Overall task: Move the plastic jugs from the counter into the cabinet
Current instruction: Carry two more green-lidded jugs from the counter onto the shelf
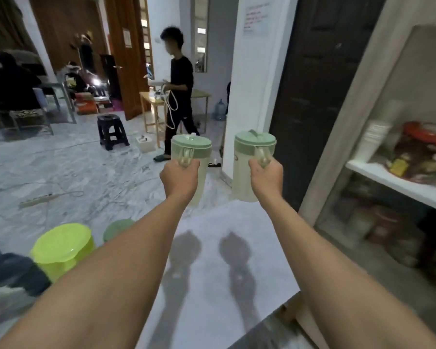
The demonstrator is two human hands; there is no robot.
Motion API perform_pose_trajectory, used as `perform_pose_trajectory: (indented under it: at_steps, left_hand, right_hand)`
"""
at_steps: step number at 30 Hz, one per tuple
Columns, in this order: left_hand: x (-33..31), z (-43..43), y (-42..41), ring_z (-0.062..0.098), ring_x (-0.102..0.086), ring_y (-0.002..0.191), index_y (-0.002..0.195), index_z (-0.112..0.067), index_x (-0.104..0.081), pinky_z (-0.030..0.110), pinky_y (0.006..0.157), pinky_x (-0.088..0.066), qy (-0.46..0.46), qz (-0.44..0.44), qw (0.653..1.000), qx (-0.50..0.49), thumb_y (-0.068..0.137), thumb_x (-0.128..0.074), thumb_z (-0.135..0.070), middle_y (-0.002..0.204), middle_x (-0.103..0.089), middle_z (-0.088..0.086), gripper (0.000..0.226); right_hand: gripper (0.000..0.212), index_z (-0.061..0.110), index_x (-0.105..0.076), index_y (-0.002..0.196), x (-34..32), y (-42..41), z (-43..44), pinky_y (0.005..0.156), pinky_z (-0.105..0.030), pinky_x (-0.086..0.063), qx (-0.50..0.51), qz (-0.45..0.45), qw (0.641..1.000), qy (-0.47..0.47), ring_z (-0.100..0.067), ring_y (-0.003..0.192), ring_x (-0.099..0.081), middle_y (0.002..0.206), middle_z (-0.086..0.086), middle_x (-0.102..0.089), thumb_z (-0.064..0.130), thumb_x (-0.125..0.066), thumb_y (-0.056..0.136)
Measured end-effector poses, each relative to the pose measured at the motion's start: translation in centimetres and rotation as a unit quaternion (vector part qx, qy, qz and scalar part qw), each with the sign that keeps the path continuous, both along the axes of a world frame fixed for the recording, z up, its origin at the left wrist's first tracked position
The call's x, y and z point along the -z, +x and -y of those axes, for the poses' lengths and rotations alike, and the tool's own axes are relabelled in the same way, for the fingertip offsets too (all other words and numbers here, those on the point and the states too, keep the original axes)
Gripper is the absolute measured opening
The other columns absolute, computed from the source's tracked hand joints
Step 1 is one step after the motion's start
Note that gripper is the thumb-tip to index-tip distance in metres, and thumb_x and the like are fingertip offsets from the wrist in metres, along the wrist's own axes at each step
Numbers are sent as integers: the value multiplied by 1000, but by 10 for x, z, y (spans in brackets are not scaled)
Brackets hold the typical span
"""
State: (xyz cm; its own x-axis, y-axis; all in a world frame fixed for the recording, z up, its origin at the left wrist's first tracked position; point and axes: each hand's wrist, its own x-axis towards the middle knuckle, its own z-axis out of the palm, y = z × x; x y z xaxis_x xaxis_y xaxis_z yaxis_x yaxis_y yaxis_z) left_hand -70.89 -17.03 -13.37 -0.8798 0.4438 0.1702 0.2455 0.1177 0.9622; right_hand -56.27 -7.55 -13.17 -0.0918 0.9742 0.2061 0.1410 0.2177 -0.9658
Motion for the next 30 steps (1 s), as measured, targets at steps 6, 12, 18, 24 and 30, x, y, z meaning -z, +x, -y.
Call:
perform_pose_trajectory:
  at_steps: [6,12,18,24,30]
  left_hand:
    - [-50,6,55,17,-51,57,64,-13,-56,27,47,-34,35,-25,995,94,82,-61,-27,60,-55,1,24]
    - [-87,8,136,25,-61,74,83,-9,-68,31,61,-44,60,-62,978,189,84,-58,-34,78,-66,7,27]
    - [-123,6,234,18,-56,73,86,-14,-62,26,60,-39,90,-70,953,281,89,-58,-30,80,-60,1,17]
    - [-147,3,350,20,-58,76,85,-17,-68,27,70,-41,123,-63,927,348,86,-63,-31,77,-62,-1,15]
    - [-163,7,464,23,-59,76,83,-15,-68,27,67,-39,140,-48,897,416,83,-62,-32,79,-66,3,18]
  right_hand:
    - [14,7,-64,88,-48,75,40,61,-32,-47,83,-6,996,36,-18,67,-58,75,-3,-64,20,-60,88]
    - [10,15,-63,90,-88,168,72,74,-35,-50,193,-12,978,72,-19,76,-61,81,1,-64,25,-63,91]
    - [13,11,-68,86,-121,273,102,62,-31,-43,270,-13,958,91,-17,66,-57,72,2,-63,23,-63,88]
    - [15,11,-68,85,-143,384,128,68,-33,-48,359,-10,927,105,-21,70,-60,77,-3,-68,25,-63,86]
    - [13,19,-61,76,-154,492,154,59,-30,-43,424,-4,900,106,-18,65,-58,72,0,-64,27,-63,86]
